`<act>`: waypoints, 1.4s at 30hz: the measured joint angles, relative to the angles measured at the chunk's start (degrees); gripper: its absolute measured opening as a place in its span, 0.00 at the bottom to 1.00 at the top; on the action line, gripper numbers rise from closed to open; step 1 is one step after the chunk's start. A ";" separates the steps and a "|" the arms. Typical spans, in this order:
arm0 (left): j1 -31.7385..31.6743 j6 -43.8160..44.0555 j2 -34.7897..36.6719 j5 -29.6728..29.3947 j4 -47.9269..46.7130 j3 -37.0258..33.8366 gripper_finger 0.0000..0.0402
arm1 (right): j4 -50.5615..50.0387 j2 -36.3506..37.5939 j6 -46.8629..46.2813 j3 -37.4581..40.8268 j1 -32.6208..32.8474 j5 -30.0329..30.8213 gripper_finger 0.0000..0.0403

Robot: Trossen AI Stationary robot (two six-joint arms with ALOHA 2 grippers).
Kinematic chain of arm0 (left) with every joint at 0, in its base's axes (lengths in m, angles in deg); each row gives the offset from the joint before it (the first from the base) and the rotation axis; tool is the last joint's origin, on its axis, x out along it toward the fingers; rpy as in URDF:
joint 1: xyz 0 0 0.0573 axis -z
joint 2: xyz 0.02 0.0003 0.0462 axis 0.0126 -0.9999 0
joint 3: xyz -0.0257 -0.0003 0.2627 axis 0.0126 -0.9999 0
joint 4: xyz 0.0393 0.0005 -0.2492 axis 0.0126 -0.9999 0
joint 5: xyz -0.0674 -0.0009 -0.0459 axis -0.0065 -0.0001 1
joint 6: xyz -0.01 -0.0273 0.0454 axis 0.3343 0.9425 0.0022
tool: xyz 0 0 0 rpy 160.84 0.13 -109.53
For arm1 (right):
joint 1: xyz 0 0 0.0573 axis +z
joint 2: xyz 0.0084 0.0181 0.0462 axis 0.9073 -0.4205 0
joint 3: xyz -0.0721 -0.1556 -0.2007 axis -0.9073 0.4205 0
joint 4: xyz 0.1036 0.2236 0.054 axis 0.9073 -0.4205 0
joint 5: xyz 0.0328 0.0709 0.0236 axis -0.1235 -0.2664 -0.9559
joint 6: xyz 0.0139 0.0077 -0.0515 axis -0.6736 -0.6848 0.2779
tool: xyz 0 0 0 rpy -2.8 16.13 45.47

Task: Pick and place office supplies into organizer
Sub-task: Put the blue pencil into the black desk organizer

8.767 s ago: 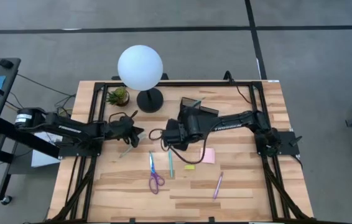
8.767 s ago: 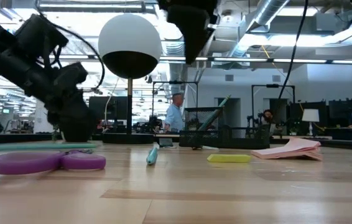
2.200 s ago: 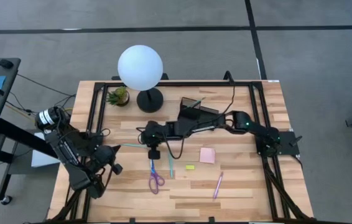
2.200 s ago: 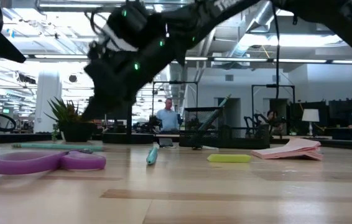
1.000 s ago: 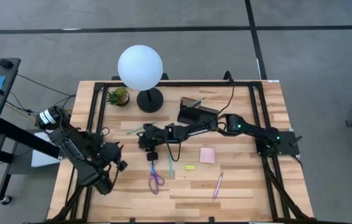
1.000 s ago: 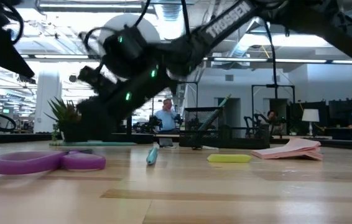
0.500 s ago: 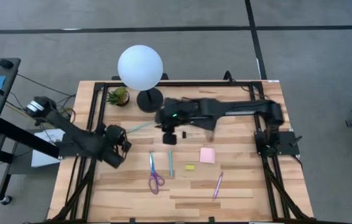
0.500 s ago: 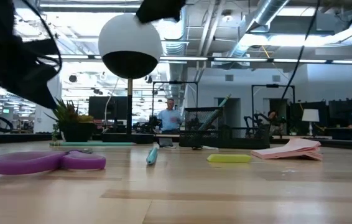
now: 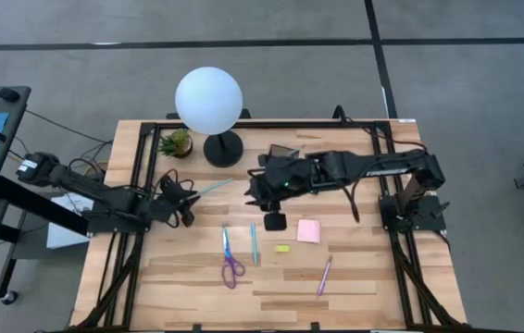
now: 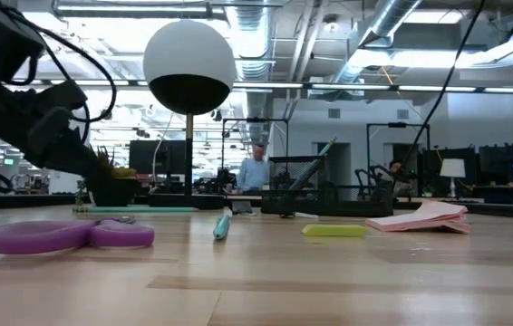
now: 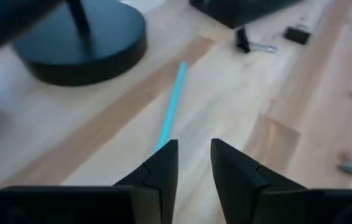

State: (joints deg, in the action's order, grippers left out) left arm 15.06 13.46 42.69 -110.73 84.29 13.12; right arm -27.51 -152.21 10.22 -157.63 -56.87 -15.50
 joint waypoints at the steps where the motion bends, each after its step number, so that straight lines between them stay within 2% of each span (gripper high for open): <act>1: -0.97 1.24 -0.28 -0.38 -0.13 0.12 0.23 | -0.62 -0.37 -0.28 0.08 0.36 0.02 0.25; 4: -4.17 9.25 -0.40 1.60 -1.78 0.15 0.23 | -1.19 -1.62 -1.03 0.16 1.20 0.03 0.25; 7: -8.38 13.42 -2.17 5.73 -2.56 0.33 0.23 | -2.47 -2.11 -1.21 0.21 1.51 0.04 0.25; 13: -17.64 18.45 -8.83 12.50 -2.71 0.33 0.23 | -2.45 -3.70 -1.36 0.25 1.45 0.39 0.25; 17: -20.83 18.19 -13.22 16.15 1.53 0.45 0.23 | -3.84 -4.39 -1.37 0.16 1.47 0.39 0.25; 22: -20.10 16.84 -14.81 19.16 8.68 0.16 0.23 | -4.77 -4.28 -4.54 0.12 1.47 1.55 0.25; 27: -18.65 17.22 -15.05 22.70 10.41 0.16 0.23 | -7.56 -4.31 -7.46 0.12 1.47 1.68 0.25; 31: -16.24 18.13 -15.21 23.53 11.45 0.16 0.23 | -9.59 -4.31 -9.51 0.12 1.87 1.70 0.25; 36: -12.41 17.04 -15.21 27.17 17.44 0.13 0.23 | -10.20 -4.31 -10.85 0.12 3.12 3.01 0.25; 42: -9.71 12.69 -15.32 19.63 19.96 3.97 0.23 | -10.16 -4.31 -13.40 0.12 5.39 8.36 0.25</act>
State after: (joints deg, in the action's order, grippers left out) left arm 5.35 26.15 27.37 -91.10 104.25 17.09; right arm -37.68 -156.51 -3.19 -157.51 -51.48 -7.14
